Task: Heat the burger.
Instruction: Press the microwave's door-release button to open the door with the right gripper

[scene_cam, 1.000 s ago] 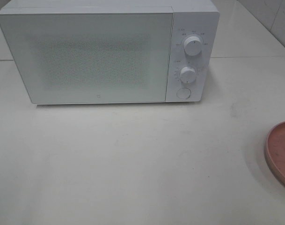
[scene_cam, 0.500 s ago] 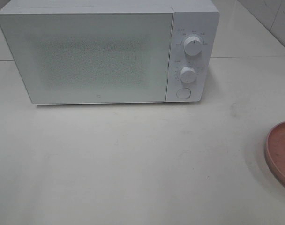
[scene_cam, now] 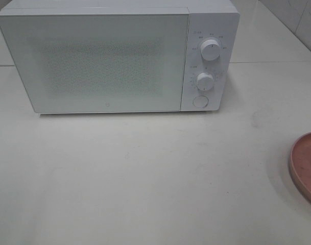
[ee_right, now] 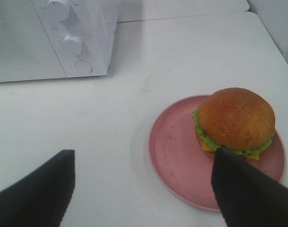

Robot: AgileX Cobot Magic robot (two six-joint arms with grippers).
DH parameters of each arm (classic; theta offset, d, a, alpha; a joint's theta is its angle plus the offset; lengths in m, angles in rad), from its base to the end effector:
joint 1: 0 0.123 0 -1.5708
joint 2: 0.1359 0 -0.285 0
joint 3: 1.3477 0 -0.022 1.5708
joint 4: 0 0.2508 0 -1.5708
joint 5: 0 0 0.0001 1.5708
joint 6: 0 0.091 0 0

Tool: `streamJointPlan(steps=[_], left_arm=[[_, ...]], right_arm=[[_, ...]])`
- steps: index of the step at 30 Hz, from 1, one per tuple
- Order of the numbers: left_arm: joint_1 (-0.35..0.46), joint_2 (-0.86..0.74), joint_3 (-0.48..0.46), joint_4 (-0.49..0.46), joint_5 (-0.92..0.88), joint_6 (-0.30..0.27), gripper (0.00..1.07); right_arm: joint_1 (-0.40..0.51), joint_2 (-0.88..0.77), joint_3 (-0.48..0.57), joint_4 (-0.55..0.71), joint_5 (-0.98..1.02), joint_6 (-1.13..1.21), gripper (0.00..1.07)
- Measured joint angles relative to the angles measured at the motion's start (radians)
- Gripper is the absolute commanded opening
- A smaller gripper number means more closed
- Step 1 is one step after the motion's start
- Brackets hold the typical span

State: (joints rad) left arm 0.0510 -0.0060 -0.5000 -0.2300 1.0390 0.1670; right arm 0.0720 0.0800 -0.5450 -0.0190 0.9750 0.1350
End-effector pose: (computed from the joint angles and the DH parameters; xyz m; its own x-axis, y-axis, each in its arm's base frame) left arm -0.0051 -0.0182 0.2807 -0.4133 0.0268 -0.9102 0.1484 0.9882 -0.0383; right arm 0.0066 -0.0010 0.2969 -0.4132 0.0945 -0.9057 -0.0064 0.9943 0.1067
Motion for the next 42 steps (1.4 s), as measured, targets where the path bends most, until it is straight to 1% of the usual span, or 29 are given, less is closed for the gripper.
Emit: streamJointPlan(steps=[9,11,20,22,25,27,33,35,42], left_arm=[[0.000,0.000,0.000,0.000,0.000,0.000,0.98],[0.000,0.000,0.000,0.000,0.000,0.000,0.98],[0.000,0.000,0.000,0.000,0.000,0.000,0.98],[0.000,0.000,0.000,0.000,0.000,0.000,0.98],[0.000,0.000,0.000,0.000,0.000,0.000,0.98],[0.000,0.000,0.000,0.000,0.000,0.000,0.98],[0.000,0.000,0.000,0.000,0.000,0.000,0.98],[0.000,0.000,0.000,0.000,0.000,0.000,0.98],[0.000,0.000,0.000,0.000,0.000,0.000,0.98]], right_arm=[[0.000,0.139,0.000,0.000,-0.086,0.000,0.76],[0.000,0.191,0.000,0.000,-0.131,0.000,0.76],[0.000,0.309,0.000,0.000,-0.246,0.000,0.76],[0.000,0.360,0.000,0.000,-0.301,0.000,0.76],[0.000,0.374,0.000,0.000,-0.314,0.000,0.76],[0.000,0.426,0.000,0.000,-0.377,0.000,0.76],[0.000,0.479,0.000,0.000,-0.443,0.000,0.76],[0.000,0.534,0.000,0.000,-0.509,0.000,0.76],[0.000,0.626,0.000,0.000,-0.600,0.000,0.76]])
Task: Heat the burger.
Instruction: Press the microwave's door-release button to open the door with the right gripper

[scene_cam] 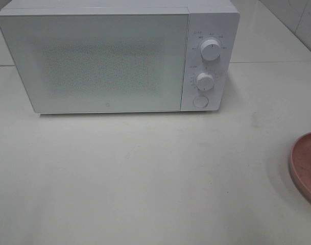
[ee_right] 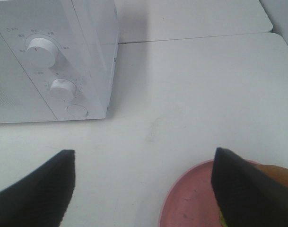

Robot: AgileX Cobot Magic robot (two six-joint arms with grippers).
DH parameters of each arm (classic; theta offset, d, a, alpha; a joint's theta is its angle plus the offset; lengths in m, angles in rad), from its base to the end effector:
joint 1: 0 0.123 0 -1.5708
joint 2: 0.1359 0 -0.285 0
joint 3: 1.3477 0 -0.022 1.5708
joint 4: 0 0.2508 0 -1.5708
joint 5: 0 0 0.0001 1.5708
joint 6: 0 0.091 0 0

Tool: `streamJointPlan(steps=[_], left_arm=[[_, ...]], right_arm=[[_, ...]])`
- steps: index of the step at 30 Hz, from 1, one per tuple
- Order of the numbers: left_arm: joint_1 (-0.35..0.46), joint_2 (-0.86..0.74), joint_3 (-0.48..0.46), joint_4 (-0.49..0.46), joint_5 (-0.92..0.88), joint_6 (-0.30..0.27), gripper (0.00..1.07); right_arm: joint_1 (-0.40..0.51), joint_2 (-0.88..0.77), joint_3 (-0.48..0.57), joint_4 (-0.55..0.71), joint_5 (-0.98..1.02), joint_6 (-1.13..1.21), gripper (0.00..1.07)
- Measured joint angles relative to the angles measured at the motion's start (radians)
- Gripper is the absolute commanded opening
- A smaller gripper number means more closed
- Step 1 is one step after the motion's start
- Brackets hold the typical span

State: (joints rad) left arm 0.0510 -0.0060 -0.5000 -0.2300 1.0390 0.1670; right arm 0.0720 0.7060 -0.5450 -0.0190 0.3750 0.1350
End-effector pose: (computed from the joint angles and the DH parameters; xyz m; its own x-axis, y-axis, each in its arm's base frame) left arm -0.0051 -0.0182 0.2807 -0.4133 0.0268 -0.9102 0.1484 0.9882 -0.0383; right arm 0.1435 0.0097 0.2995 -0.4374 0.0858 -0.8952 -0.0146 0.9946 0.1025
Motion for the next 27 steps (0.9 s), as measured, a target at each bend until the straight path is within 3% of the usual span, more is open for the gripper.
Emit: streamJointPlan(steps=[27], left_arm=[[0.000,0.000,0.000,0.000,0.000,0.000,0.98]], right_arm=[[0.000,0.426,0.001,0.000,-0.441,0.000,0.76]])
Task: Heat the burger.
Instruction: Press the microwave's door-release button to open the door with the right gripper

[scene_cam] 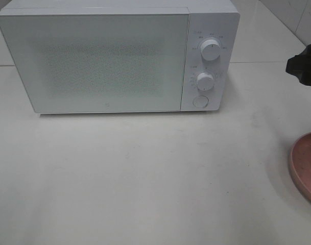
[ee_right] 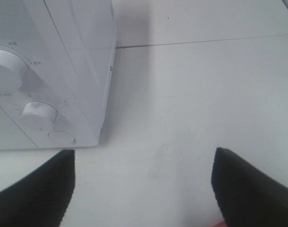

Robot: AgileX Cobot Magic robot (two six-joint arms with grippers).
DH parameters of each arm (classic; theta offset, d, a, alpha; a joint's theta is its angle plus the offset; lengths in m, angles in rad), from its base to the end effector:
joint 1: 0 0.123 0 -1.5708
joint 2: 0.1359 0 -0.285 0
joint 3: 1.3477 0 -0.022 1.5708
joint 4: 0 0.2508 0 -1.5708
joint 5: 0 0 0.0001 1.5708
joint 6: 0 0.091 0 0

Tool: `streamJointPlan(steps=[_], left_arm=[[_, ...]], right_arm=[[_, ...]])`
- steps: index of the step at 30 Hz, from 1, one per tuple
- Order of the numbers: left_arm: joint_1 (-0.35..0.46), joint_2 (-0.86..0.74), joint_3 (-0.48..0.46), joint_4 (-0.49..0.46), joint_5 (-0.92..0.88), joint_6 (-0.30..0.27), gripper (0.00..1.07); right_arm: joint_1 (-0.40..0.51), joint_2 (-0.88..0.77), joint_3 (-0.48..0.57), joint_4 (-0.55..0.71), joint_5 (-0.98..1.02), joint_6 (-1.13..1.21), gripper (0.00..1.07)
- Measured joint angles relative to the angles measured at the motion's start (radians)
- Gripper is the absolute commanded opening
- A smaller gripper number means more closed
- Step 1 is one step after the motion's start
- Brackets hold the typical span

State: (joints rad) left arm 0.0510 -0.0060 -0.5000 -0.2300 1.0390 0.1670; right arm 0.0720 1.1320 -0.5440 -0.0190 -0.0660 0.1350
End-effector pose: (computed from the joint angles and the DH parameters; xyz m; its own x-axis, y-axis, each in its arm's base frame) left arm -0.0051 -0.0182 0.2807 -0.4133 0.0268 -0.9102 0.1484 0.9882 -0.0383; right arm 0.2274 0.0165 0.2555 -0.4258 0.0854 -0.9008 -0.0239 0.9941 0.1055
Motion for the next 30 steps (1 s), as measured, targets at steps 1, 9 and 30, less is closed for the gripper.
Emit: streamJointPlan(steps=[1,9,30], left_arm=[[0.000,0.000,0.000,0.000,0.000,0.000,0.98],[0.000,0.000,0.000,0.000,0.000,0.000,0.98],[0.000,0.000,0.000,0.000,0.000,0.000,0.98]], right_arm=[[0.000,0.016,0.016,0.000,-0.073,0.000,0.76],[0.013,0.054,0.152,0.072,-0.395,-0.036,0.76],[0.528,0.343,0.241,0.700,-0.971,-0.480,0.76]])
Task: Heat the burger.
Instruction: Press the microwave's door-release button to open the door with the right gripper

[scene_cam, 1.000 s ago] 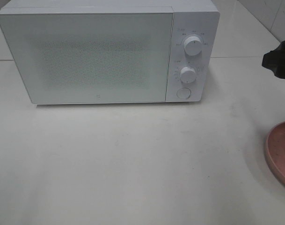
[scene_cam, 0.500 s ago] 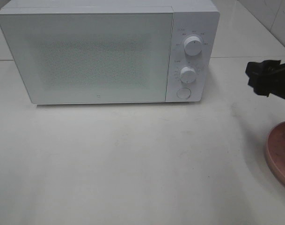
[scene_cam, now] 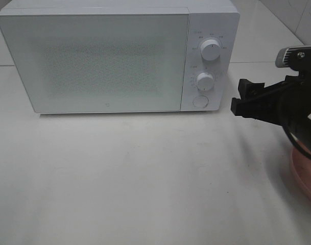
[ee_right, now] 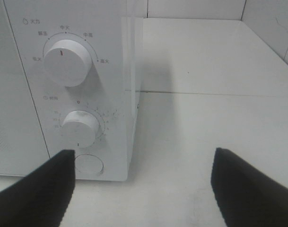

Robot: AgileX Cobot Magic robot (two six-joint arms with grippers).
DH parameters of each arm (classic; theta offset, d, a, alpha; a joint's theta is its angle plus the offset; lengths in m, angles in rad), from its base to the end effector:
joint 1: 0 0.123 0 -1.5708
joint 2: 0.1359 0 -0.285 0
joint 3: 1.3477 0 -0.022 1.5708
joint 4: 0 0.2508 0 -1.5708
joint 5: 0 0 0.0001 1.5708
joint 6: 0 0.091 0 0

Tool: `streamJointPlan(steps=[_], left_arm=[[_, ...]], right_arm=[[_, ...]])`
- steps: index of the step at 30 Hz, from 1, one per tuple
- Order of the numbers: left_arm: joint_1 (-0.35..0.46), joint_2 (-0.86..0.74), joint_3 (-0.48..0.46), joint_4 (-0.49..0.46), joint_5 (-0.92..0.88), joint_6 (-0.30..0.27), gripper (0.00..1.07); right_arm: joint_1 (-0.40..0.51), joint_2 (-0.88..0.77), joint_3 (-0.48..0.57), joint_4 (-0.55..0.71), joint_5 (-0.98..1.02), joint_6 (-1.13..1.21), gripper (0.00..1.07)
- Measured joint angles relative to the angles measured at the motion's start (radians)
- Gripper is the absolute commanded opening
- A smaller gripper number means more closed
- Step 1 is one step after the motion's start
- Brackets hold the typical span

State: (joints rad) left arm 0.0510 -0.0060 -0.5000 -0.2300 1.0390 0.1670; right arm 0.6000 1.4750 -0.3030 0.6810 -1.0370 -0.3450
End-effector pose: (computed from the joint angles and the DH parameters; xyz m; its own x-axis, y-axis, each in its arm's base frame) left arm -0.0051 -0.0182 0.2807 -0.4133 0.0268 -0.9102 0.1484 0.9882 -0.0383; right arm 0.2123 0.0855 0.1837 -0.1364 -0.0464 -0.9896 -0.0270 0.9987 -0.0431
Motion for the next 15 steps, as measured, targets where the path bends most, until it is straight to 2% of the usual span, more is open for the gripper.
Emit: streamJointPlan(steps=[1,3,6,7,9,11,15], left_arm=[[0.000,0.000,0.000,0.000,0.000,0.000,0.98],[0.000,0.000,0.000,0.000,0.000,0.000,0.98],[0.000,0.000,0.000,0.000,0.000,0.000,0.98],[0.000,0.000,0.000,0.000,0.000,0.000,0.98],[0.000,0.000,0.000,0.000,0.000,0.000,0.98],[0.000,0.000,0.000,0.000,0.000,0.000,0.98],[0.000,0.000,0.000,0.000,0.000,0.000,0.98]], right_arm=[[0.000,0.000,0.000,0.000,0.000,0.000,0.76],[0.078,0.055,-0.001,0.070,-0.112,-0.012,0.76],[0.094,0.067,-0.001,0.080,-0.131,-0.013,0.76],[0.131,0.094,-0.002,0.103,-0.158,-0.016,0.76],[0.149,0.104,-0.002,0.112,-0.162,-0.016,0.76],[0.214,0.155,-0.002,0.160,-0.169,-0.016,0.76],[0.259,0.179,-0.003,0.186,-0.170,-0.016,0.76]])
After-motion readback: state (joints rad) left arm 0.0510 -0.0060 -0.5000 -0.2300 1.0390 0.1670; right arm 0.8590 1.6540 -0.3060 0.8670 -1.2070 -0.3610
